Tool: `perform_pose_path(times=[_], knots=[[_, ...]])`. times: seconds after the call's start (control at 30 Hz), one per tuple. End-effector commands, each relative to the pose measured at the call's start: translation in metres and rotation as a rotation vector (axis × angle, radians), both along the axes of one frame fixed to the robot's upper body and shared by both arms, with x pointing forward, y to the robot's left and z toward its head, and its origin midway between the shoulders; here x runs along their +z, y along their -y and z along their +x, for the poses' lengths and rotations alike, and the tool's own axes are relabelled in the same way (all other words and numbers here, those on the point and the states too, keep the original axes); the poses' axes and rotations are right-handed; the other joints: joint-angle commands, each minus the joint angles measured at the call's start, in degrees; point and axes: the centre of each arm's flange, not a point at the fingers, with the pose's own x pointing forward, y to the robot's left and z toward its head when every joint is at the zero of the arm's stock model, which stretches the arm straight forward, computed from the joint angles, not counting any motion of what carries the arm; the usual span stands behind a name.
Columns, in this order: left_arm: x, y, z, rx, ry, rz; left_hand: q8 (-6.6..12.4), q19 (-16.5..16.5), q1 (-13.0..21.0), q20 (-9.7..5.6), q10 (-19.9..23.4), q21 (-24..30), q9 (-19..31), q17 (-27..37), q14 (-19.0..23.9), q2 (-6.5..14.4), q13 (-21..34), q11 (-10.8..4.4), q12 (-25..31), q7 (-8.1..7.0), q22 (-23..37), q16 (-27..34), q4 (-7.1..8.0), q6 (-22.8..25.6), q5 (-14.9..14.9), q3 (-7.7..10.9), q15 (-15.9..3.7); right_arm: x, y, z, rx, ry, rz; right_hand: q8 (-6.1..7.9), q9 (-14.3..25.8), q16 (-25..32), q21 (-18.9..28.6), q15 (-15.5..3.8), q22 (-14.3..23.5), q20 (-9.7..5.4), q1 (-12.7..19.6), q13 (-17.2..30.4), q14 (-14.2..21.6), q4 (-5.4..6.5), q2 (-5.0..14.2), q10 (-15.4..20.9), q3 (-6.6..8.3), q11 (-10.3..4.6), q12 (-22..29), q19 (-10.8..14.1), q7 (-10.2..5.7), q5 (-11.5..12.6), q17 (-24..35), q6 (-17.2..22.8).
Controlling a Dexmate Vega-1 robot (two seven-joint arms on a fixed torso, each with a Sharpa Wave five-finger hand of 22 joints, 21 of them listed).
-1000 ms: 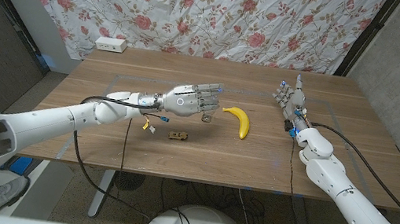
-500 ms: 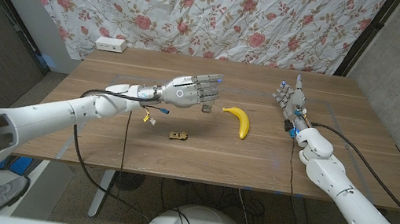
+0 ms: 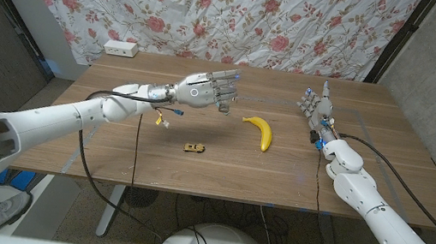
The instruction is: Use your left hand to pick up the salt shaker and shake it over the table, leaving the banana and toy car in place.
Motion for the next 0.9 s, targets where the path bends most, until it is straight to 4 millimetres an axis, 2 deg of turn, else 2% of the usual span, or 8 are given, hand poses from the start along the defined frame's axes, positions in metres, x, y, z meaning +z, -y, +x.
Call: perform_pose_path(times=[0.03, 0.23, 0.5, 0.9], knots=[[0.023, -0.003, -0.001, 0.019, 0.049, -0.027, 0.15, 0.0, 1.2, 0.0, -0.4, -0.2, 0.8, 0.2, -0.3, 1.5, 0.2, -0.18, 0.2, -0.65, 0.2, -0.2, 0.03, 0.8, 0.4, -0.25, -8.86, 0.0, 0.0, 0.0, 0.0, 0.0, 0.0, 0.2, 0.2, 0.2, 0.4, -2.01, 0.3, -0.07, 0.0, 0.2, -0.3, 0.32, 5.84, -0.3, -0.08, -0.07, 0.4, 0.3, 0.5, 0.4, 0.3, 0.0], [0.03, -0.005, -0.001, 0.027, 0.066, -0.059, 0.02, -0.1, 1.3, 0.0, -0.7, -0.3, 0.8, 0.2, -0.4, 1.5, 0.2, -0.17, 0.1, -0.81, 0.2, -0.2, 0.02, 0.6, 0.4, -0.35, -8.85, 0.0, 0.0, 0.0, 0.0, 0.0, 0.0, 0.21, 0.2, 0.2, 0.4, -1.91, 0.3, -0.05, 0.0, 0.2, -0.3, 0.32, 5.84, -0.3, -0.08, -0.07, 0.4, 0.3, 0.52, 0.4, 0.3, 0.0], [0.03, -0.003, 0.0, 0.028, 0.066, -0.092, 0.02, -0.1, 1.3, 0.01, -0.9, -0.3, 0.8, 0.2, -0.4, 1.6, 0.2, -0.17, 0.1, -0.8, 0.2, -0.2, 0.03, 0.7, 0.4, -0.44, -8.84, 0.0, 0.0, 0.0, 0.0, 0.0, 0.0, 0.2, 0.2, 0.2, 0.4, -1.98, 0.3, -0.07, 0.0, 0.2, -0.3, 0.32, 5.84, -0.3, -0.08, -0.02, 0.4, 0.3, 0.47, 0.4, 0.3, 0.0], [0.002, 0.009, 0.0, 0.009, 0.016, -0.07, -0.01, -0.1, 1.4, -0.01, -1.0, -0.2, 0.8, 0.2, -0.5, 1.7, 0.3, -0.18, 0.2, -0.82, 0.2, -0.2, 0.03, 0.7, 0.4, -0.56, -8.81, 0.0, 0.0, 0.0, 0.0, 0.0, 0.0, 0.19, 0.2, 0.2, 0.4, -2.01, 0.3, -0.04, 0.0, 0.2, -0.3, 0.32, 5.85, -0.3, -0.07, -0.05, 0.4, 0.3, 0.46, 0.4, 0.3, -0.1]])
